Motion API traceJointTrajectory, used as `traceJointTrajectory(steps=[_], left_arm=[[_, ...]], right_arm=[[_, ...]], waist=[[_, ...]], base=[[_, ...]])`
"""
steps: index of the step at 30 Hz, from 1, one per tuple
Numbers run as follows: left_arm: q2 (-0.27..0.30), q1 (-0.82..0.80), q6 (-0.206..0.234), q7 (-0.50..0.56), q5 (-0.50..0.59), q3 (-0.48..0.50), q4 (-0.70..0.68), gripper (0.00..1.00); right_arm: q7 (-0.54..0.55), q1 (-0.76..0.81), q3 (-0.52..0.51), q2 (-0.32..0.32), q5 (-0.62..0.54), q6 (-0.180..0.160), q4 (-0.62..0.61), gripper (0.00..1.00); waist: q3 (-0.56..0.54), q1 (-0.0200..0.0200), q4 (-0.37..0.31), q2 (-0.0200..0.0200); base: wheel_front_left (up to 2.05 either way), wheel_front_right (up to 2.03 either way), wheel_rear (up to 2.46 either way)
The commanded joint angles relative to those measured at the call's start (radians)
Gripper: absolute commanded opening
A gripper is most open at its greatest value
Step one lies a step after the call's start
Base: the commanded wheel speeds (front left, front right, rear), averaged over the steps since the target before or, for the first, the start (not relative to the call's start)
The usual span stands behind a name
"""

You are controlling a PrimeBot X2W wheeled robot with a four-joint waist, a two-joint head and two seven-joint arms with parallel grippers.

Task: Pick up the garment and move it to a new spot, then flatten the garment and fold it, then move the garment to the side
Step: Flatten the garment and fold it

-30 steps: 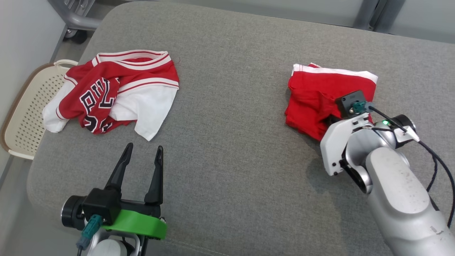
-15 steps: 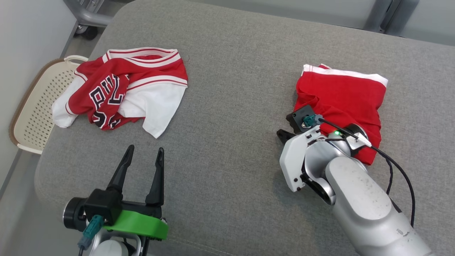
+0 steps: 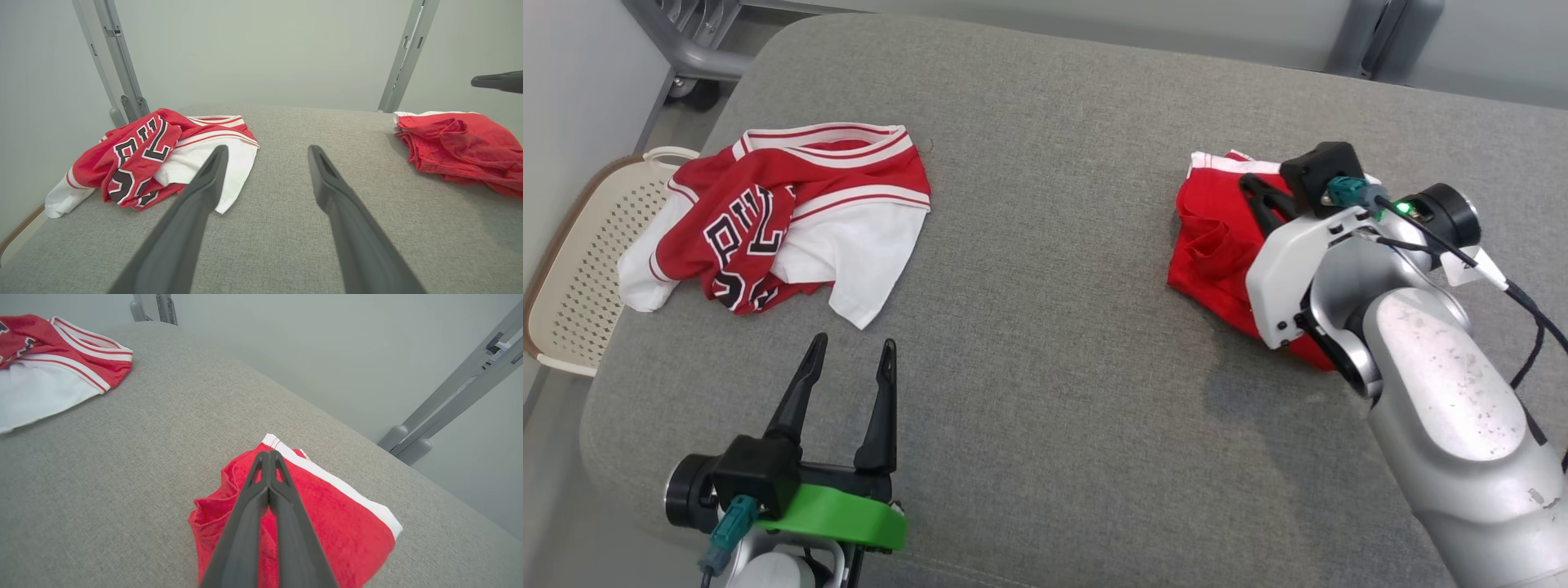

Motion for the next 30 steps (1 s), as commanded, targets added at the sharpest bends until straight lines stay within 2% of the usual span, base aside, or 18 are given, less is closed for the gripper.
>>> traceJointTrajectory(steps=[1, 5, 11, 19, 30], left_arm=[[-0.001, 0.0, -0.003, 0.0, 0.007, 0.001, -0.005, 1.0], [-0.003, -0.012, -0.005, 0.0, 0.006, -0.003, -0.007, 1.0], [-0.005, -0.033, -0.009, 0.0, 0.001, -0.011, -0.006, 1.0], [-0.009, -0.035, -0.01, 0.0, -0.004, -0.005, 0.0, 1.0], [-0.011, -0.035, -0.01, 0.0, -0.004, 0.0, 0.005, 1.0]], right_arm=[[-0.007, 0.005, -0.01, -0.015, -0.018, 0.0, -0.001, 0.0], [-0.03, 0.011, -0.036, -0.052, -0.049, -0.001, 0.026, 0.0], [-0.092, 0.003, -0.017, -0.079, -0.081, -0.001, 0.11, 0.0], [-0.162, -0.016, 0.069, -0.049, -0.092, -0.001, 0.238, 0.0], [-0.204, -0.012, 0.131, 0.024, -0.11, -0.001, 0.315, 0.0]], waist=[[0.004, 0.0, -0.001, 0.0], [0.02, 0.0, 0.0, 0.0], [0.047, 0.0, 0.015, 0.0], [0.06, 0.0, 0.034, 0.0], [0.06, 0.0, 0.036, 0.0]], base=[[0.0, 0.0, 0.0], [0.0, 0.0, 0.0], [0.0, 0.0, 0.0], [0.0, 0.0, 0.0], [0.0, 0.0, 0.0]])
